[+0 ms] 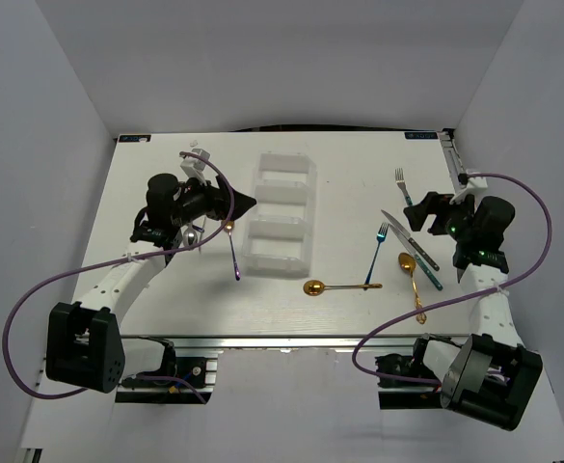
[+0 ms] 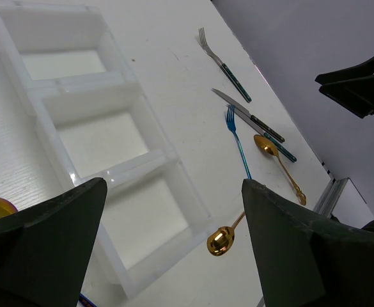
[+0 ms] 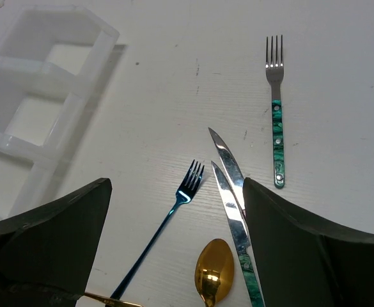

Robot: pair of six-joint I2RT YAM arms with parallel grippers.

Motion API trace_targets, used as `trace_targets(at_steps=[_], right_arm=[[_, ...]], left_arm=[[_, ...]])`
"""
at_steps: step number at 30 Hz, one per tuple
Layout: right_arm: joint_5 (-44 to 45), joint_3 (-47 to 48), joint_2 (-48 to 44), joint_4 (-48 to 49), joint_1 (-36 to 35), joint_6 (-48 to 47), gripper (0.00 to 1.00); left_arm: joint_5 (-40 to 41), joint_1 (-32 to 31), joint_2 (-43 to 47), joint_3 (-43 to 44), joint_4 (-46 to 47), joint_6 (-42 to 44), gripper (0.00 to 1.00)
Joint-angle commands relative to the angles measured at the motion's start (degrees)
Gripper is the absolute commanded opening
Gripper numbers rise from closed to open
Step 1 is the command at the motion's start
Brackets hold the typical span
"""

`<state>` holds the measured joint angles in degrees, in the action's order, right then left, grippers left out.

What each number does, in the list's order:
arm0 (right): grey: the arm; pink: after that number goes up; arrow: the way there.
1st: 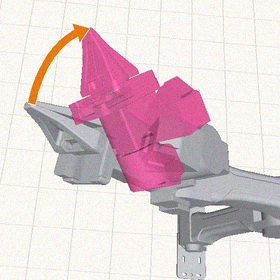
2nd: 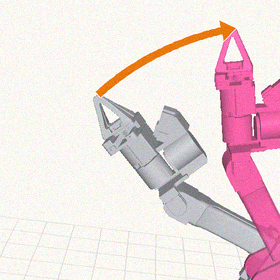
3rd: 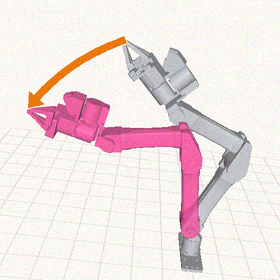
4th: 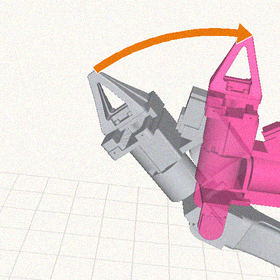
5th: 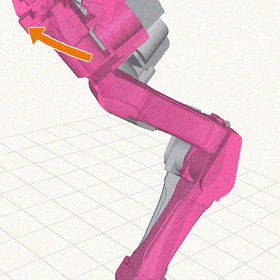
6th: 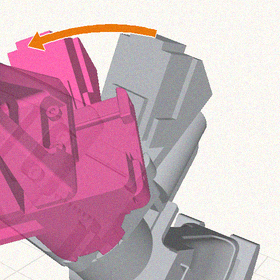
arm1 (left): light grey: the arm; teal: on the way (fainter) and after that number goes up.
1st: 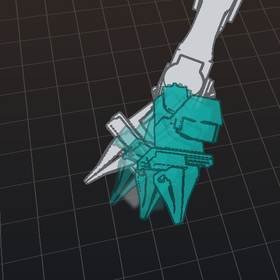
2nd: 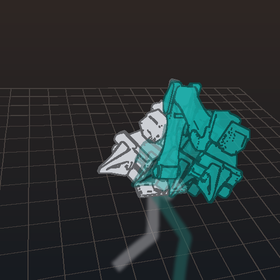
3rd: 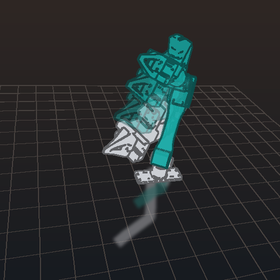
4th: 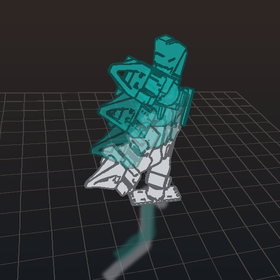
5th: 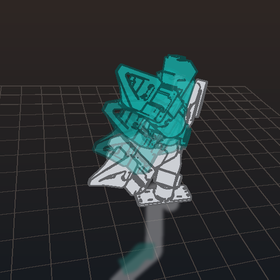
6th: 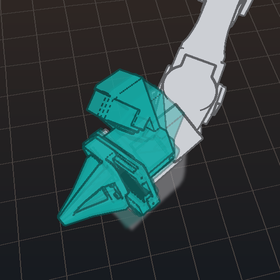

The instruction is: Sort the eating utensils into containers

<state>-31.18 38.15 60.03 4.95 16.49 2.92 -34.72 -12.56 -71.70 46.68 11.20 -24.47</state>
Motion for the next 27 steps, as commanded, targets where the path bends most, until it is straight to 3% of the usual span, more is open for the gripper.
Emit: trace_targets(at_steps=[1, 3, 5, 7, 9, 12, 13, 16, 20, 24, 27], right_arm=[[-2.11, -0.27, -1.23, 3.14, 0.21, -0.97, 0.9], [-6.24, -0.62, -0.97, 2.0, 0.21, -6.24, 0.9], [-16.24, -0.71, -0.09, 1.03, 0.03, -10.8, 0.89], [-27.2, 0.86, 1.57, -4.84, -0.49, -22.56, 0.89], [-21.34, 5.95, 3.85, -16.04, -5.4, -31.95, 0.89], [-11.31, 11.06, 6.14, -24.86, -15.85, -41.72, 0.89], [-9.88, 11.68, 6.5, -26.21, -21.62, -43.77, 0.89], [-4.08, 12.74, 8.08, -28.16, -30.25, -49.32, 0.89], [4.36, 15.36, 12.82, -28.94, -36.79, -52.22, 0.89], [3.85, 22.56, 21.26, -38.85, -41.0, -57.57, 0.77], [6.47, 20.75, 23.73, -43.45, -45.47, -60.05, 0.75]], left_arm=[[-0.53, -0.1, 1.83, 1.84, 0.93, 0.21, 0.98], [-0.52, -0.1, 1.83, 1.67, 0.93, 0.21, 0.98], [-0.44, -0.1, 1.83, 1.66, 1.02, 0.12, 0.98], [-0.44, -0.1, 1.83, 1.67, 0.93, 0.04, 0.98], [-0.35, -0.1, 1.83, 1.66, 0.93, 0.12, 0.98], [-0.17, -0.1, 1.92, 1.66, 0.93, 0.12, 0.98], [-0.26, -0.1, 2.0, 1.58, 0.93, 0.12, 0.98], [-0.17, -0.1, 1.92, 1.66, 0.75, -0.14, 0.98], [0.18, -0.1, 1.83, 1.66, 0.58, 0.39, 0.98], [0.7, -0.1, 1.65, 1.93, -0.12, 0.83, 0.98], [0.79, -0.1, 1.83, 2.1, -0.3, 1.18, 0.98]])
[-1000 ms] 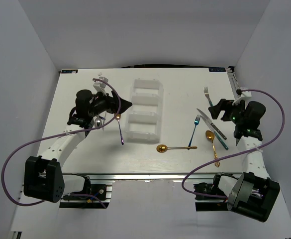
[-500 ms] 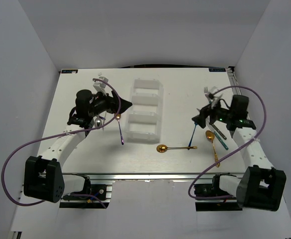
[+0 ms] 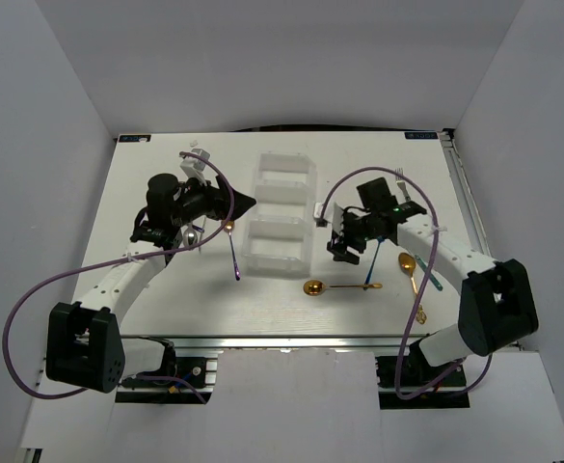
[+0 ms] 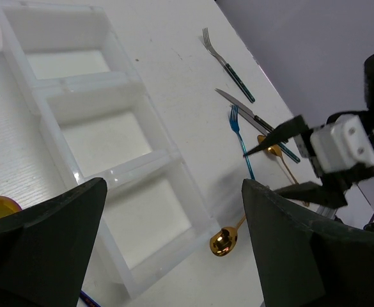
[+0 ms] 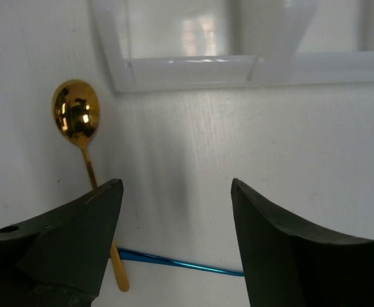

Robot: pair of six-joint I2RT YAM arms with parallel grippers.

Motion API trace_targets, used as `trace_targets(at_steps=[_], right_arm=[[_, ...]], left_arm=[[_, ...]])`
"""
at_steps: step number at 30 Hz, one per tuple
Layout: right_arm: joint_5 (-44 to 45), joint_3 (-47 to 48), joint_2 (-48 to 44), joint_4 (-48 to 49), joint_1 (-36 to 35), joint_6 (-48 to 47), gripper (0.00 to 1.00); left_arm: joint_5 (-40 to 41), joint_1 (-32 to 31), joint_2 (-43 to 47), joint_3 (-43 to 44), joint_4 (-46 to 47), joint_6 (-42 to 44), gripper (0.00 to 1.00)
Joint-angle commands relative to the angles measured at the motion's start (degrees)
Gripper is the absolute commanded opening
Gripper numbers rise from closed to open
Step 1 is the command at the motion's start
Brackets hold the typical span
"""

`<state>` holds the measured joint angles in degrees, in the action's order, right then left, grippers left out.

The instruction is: Sort the eating utensils into containers

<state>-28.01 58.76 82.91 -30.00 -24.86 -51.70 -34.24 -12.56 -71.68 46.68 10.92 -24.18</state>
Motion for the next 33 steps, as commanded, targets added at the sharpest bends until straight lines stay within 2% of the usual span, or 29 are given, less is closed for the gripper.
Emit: trace_targets(at_steps=[1, 5, 26, 33], right_arm=[[4.79, -1.27, 0.76, -7.98, -5.19, -5.17, 0.74], [8.5, -5.24, -0.03, -4.37, -9.49, -2.98, 0.72], [11.31, -8.84, 6.11, 1.69, -13.9, 2.22, 0.65], [14.82, -10.33, 7.7, 3.89, -14.95, 3.1, 0.52]], left_arm=[[0.23, -0.1, 1.89, 2.1, 0.07, 0.89, 0.98], [-0.13, -0.1, 1.89, 2.19, 0.07, 0.63, 0.98], [-0.3, -0.1, 2.42, 2.19, 0.16, 0.54, 0.98], [-0.13, -0.1, 2.6, 2.19, 0.07, 0.72, 0.98]])
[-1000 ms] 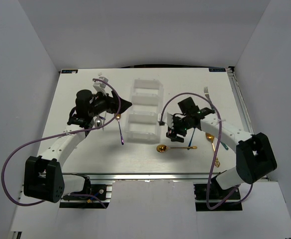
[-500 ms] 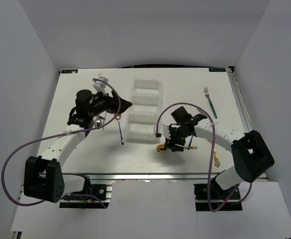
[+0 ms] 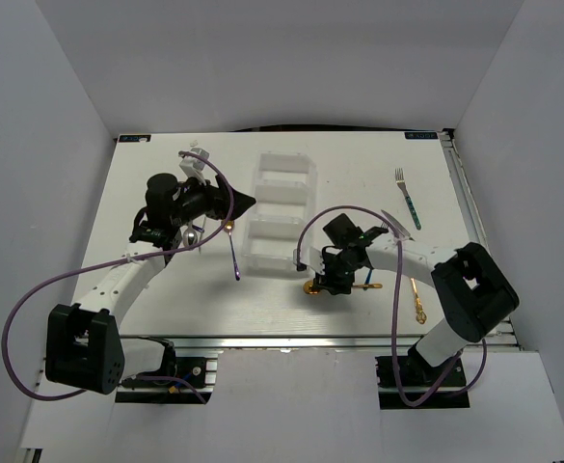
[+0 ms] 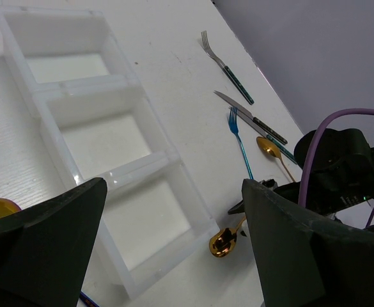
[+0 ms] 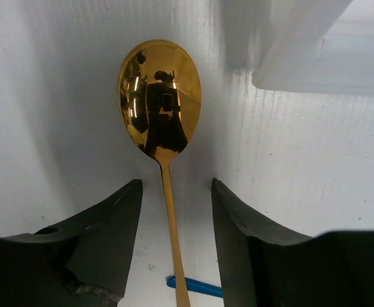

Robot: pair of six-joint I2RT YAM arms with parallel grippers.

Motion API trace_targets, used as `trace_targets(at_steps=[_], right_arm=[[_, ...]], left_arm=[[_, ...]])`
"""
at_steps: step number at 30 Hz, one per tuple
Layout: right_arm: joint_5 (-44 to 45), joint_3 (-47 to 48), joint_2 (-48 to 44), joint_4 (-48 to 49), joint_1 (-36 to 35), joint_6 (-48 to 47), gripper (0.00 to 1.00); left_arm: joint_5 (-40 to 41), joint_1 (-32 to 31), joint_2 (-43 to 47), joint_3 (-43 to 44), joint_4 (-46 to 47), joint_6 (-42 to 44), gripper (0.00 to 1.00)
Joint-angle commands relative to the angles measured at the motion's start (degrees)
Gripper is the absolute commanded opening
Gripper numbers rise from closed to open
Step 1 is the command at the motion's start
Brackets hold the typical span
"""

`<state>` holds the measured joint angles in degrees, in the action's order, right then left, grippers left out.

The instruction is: Sort the eating utensils into containers

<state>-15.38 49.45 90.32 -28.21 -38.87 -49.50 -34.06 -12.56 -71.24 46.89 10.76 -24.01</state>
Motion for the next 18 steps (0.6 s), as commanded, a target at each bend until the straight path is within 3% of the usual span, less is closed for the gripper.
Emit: trace_targets(at_steps=[1, 9, 18], right_arm=[[2.45, -1.2, 0.29, 2.28, -1.03, 0.98, 0.51], [3.6, -1.99, 0.73, 1.67, -2.08, 1.42, 0.24], [0.79, -0.24, 0.12, -0.79, -2.26, 1.33, 0.0]], left_arm=[[-0.3, -0.1, 2.25, 1.97, 0.22, 0.54, 0.98], [-0.13, -0.1, 2.25, 1.97, 0.22, 0.72, 0.98], [0.31, -0.1, 1.9, 1.97, -0.04, 1.07, 0.98]])
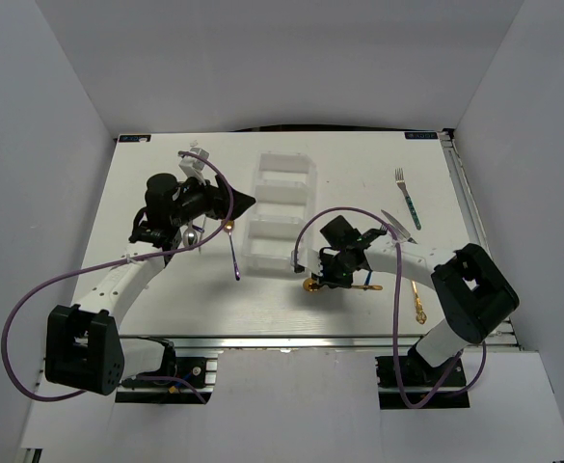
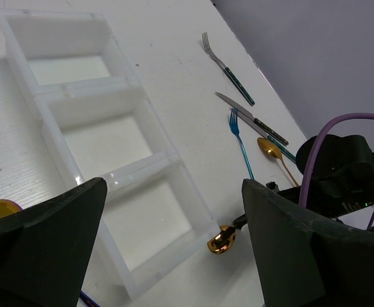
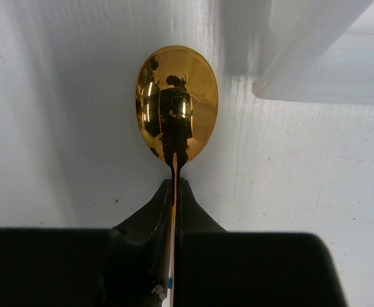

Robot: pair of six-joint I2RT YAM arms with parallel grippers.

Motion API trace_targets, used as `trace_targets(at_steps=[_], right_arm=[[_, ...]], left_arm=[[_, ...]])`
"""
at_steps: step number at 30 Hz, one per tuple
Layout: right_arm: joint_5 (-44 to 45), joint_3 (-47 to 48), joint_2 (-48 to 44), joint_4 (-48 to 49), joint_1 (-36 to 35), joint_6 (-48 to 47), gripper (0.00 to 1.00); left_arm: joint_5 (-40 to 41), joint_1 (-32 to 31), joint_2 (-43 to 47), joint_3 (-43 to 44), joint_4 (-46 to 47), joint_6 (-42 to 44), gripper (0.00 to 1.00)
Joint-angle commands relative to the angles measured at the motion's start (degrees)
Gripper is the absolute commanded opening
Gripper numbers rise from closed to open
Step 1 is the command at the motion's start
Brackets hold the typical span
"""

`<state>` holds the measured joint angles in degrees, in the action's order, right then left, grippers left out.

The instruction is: Sort the eating utensils into containers

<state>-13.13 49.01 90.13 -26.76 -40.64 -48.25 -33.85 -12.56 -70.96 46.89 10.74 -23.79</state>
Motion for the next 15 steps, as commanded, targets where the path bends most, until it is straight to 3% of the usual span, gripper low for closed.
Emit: trace_targets(at_steps=[1, 15], right_arm=[[-2.42, 0.55, -0.3, -2.85, -0.49, -0.18, 0.0], [-8.31, 5.38, -9.17, -11.28, -0.31, -7.03, 0.0]], left_arm=[[0.1, -0.1, 1.53, 1.97, -0.02, 0.85, 0.98], [0.89, -0.1, 1.7, 2.06, -0.64, 1.38, 0.98]])
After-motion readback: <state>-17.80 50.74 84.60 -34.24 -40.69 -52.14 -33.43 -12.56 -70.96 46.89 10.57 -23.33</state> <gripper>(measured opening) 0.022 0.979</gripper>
